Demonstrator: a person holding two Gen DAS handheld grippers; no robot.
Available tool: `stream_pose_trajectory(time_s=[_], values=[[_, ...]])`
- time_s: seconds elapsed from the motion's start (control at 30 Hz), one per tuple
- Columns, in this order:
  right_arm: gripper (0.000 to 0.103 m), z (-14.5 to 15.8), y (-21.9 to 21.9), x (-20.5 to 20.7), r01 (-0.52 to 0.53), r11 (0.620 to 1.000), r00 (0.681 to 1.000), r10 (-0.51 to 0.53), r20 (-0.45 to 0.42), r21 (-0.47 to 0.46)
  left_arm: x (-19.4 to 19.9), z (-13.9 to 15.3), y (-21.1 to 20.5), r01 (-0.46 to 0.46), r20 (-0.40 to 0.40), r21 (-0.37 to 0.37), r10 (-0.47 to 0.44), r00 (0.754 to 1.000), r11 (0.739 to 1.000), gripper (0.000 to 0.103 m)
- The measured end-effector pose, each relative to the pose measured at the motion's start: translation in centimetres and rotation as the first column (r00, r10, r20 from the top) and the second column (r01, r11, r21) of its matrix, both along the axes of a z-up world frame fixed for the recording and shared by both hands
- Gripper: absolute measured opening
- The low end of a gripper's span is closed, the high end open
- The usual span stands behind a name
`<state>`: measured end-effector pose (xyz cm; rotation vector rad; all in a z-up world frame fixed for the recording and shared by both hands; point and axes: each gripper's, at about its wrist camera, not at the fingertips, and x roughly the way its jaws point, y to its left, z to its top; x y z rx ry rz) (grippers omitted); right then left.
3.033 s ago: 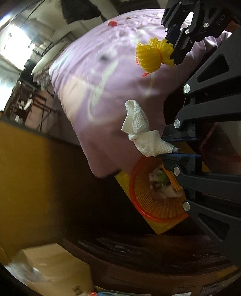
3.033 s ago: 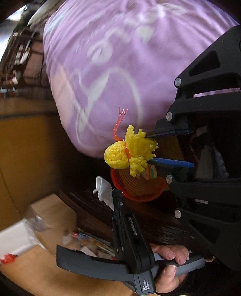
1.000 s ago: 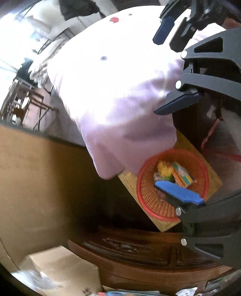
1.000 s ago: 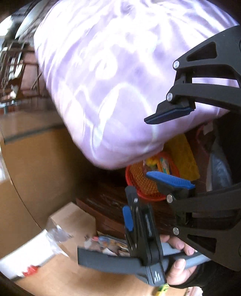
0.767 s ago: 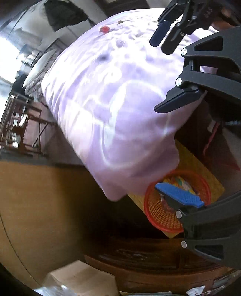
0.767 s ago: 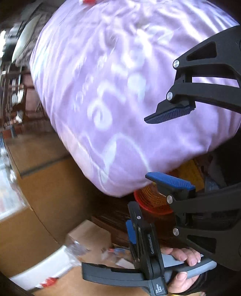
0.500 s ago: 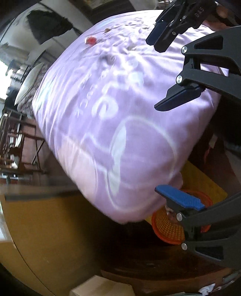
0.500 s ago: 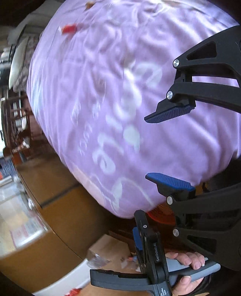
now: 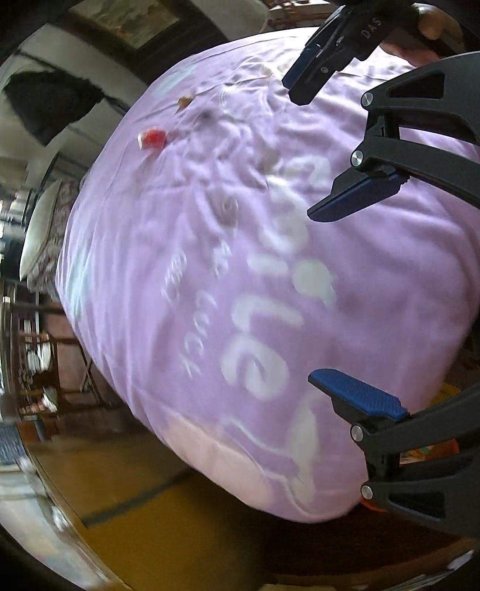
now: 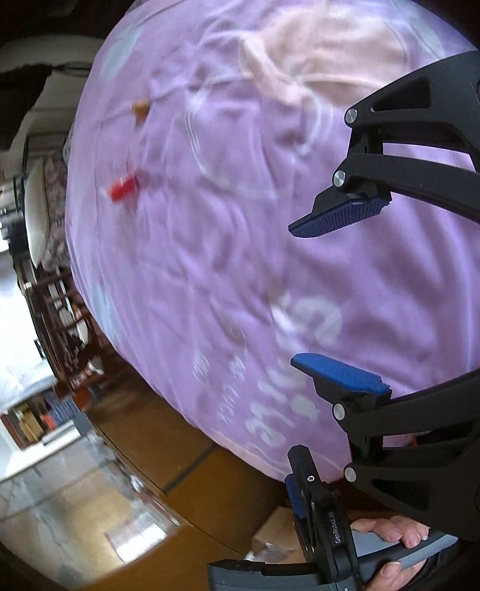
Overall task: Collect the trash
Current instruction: 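Bring both grippers back over the red cup and brown nut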
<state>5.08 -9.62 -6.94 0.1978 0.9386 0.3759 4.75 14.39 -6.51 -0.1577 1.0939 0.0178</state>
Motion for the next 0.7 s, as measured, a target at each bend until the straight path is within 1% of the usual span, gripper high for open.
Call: stream_pose_trajectory(time_s=[0.1,0.13,0.17,0.27,0.4,0.5,0.53,0.7], values=[[0.064,0.1,-2.7,1.1,0.058,0.998,0.998,-0.058,0.016,-0.004,2.2,-0.1,-2.4,0.038,0.001,0.006,-0.038,0.999,0.999,0.08],[0.066,0.1,-3.7,1.6,0.082,0.997,0.996,-0.082,0.022,-0.007,2.9,0.0,-3.4,0.052,0.003,0.011,-0.052,0.999,0.999,0.08],[0.07,0.2,-4.7,2.3,0.105,0.994,0.994,-0.105,0.03,-0.015,3.6,0.0,-4.2,0.066,0.006,0.017,-0.066,0.998,0.998,0.08],[0.072,0.4,-7.4,4.6,0.166,0.985,0.985,-0.164,0.054,-0.038,5.9,0.1,-6.9,0.111,0.023,0.035,-0.112,0.993,0.993,0.081],[0.072,0.2,-10.4,8.1,0.222,0.973,0.974,-0.219,0.051,-0.068,9.2,0.1,-9.9,0.157,0.052,0.014,-0.158,0.986,0.987,0.084],[0.072,0.0,-12.2,10.7,0.248,0.965,0.968,-0.243,0.065,-0.089,11.6,-0.1,-11.4,0.174,0.057,0.022,-0.175,0.983,0.985,0.084],[0.072,-0.1,-12.6,11.4,0.256,0.962,0.966,-0.251,0.065,-0.097,13.2,-0.3,-12.1,0.177,0.057,0.024,-0.178,0.982,0.984,0.084],[0.072,-1.4,-15.2,16.9,0.312,0.94,0.95,-0.308,0.051,-0.137,17.8,-0.6,-14.4,0.168,0.077,0.009,-0.168,0.983,0.986,0.084]])
